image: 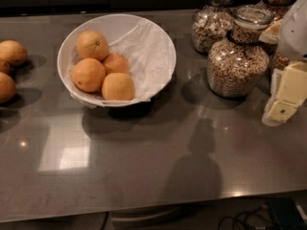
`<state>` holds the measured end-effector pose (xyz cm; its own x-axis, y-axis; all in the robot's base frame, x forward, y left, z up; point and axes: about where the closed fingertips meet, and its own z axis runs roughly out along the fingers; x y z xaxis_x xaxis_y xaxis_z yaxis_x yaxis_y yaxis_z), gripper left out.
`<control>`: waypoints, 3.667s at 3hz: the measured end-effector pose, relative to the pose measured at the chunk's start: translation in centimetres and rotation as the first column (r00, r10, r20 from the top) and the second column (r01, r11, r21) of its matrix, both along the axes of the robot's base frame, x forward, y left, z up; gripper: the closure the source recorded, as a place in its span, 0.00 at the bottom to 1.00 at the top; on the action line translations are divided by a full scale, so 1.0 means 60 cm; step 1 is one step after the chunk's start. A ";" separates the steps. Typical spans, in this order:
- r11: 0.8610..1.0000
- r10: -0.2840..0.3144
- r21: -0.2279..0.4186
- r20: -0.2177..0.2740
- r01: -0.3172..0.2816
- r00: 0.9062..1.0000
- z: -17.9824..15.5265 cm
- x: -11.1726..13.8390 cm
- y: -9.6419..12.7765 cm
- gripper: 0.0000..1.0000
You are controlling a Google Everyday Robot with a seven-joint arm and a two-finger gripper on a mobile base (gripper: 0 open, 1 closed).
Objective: Pick orange from white bowl
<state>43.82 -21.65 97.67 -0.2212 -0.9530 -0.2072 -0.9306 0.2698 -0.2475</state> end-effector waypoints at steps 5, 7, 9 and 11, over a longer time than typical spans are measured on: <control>0.984 0.125 0.108 0.140 -0.141 0.982 0.026 0.090 0.119 0.00; 0.960 0.150 0.210 0.171 -0.184 0.974 0.006 0.118 0.180 0.00; 0.867 0.219 0.383 0.283 -0.320 0.934 0.050 0.205 0.322 0.00; 0.837 0.214 0.434 0.299 -0.332 0.930 0.049 0.212 0.361 0.00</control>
Offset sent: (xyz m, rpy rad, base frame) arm 0.0205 0.0250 -0.0076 0.0775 -0.0448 0.0422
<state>56.53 0.01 100.59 0.1439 -0.7408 -0.6561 -0.9160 0.1512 -0.3716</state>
